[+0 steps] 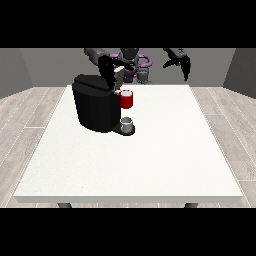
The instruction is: Insert the coffee pod into the coffee machine and close the lid
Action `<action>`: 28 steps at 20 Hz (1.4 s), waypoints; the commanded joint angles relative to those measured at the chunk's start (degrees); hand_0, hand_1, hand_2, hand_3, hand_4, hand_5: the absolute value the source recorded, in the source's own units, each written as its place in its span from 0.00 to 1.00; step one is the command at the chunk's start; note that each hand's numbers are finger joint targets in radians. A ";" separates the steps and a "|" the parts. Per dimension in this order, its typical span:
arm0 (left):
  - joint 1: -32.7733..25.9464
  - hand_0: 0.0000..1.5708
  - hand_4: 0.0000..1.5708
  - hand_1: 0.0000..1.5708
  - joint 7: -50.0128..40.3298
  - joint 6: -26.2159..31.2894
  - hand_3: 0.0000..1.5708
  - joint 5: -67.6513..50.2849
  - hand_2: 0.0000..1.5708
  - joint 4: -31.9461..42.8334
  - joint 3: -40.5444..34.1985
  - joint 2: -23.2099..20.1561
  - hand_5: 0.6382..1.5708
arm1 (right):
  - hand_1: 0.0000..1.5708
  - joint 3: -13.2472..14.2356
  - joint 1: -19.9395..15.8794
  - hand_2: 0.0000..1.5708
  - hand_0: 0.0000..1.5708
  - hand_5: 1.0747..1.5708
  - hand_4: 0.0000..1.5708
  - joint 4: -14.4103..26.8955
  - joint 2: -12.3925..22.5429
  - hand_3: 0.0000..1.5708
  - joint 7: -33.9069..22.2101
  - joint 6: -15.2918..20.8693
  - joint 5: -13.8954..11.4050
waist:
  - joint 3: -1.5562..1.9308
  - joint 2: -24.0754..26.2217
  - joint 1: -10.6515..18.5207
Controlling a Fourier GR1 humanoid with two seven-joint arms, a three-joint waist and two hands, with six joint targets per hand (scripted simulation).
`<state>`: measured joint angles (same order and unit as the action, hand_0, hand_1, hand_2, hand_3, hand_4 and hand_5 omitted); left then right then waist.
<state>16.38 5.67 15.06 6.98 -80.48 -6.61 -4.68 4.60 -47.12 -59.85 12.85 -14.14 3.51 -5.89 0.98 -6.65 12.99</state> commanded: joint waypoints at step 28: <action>14.50 0.00 0.20 0.00 0.51 4.23 0.00 -0.21 0.00 -0.01 6.53 2.99 1.00 | 0.00 2.77 -13.20 0.00 0.00 1.00 0.00 -18.35 8.56 0.00 -13.02 -1.59 -3.24 | -0.88 -14.55 22.62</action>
<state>28.40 6.63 19.33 6.26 -80.48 -1.36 -2.62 9.81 -55.18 -75.56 25.46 -33.42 1.76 -10.76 1.93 -18.97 31.59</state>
